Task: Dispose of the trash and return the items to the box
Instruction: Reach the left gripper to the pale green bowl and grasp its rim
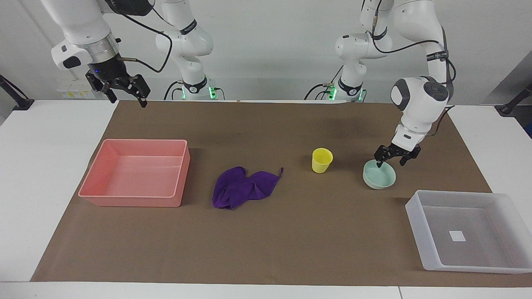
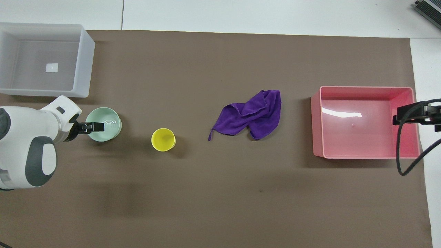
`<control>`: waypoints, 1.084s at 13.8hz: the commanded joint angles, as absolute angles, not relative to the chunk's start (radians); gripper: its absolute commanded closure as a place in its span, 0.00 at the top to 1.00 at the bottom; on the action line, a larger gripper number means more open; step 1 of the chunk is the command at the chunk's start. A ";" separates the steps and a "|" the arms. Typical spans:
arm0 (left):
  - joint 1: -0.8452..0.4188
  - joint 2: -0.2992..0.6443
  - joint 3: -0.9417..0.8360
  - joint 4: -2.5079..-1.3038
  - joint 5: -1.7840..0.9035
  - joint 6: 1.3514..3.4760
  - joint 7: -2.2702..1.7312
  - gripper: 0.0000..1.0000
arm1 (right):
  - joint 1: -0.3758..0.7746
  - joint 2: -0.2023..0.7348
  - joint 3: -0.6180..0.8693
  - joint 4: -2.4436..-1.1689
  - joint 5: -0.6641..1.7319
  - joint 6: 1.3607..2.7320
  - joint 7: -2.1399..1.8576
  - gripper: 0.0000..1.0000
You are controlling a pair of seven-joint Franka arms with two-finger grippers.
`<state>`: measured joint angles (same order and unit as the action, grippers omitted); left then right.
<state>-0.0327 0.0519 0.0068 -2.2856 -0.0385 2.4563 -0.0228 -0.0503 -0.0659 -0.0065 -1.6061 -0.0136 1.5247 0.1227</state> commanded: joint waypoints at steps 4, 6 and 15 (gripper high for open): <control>-0.029 0.106 0.005 -2.293 -0.017 2.520 -0.006 0.83 | -0.061 -0.087 -0.003 -1.624 0.003 1.511 0.107 1.00; -0.029 0.104 0.005 -2.292 -0.017 2.517 -0.006 0.23 | -0.061 -0.087 -0.003 -1.624 0.003 1.511 0.107 1.00; -0.015 0.077 0.006 -2.208 -0.018 2.442 0.043 0.00 | -0.066 -0.086 -0.008 -1.624 0.003 1.509 0.104 1.00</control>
<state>-0.0304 0.1002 0.0082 -2.2471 -0.0384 2.5043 0.0302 -0.0505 -0.0659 -0.0067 -1.6061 -0.0136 1.5247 0.1227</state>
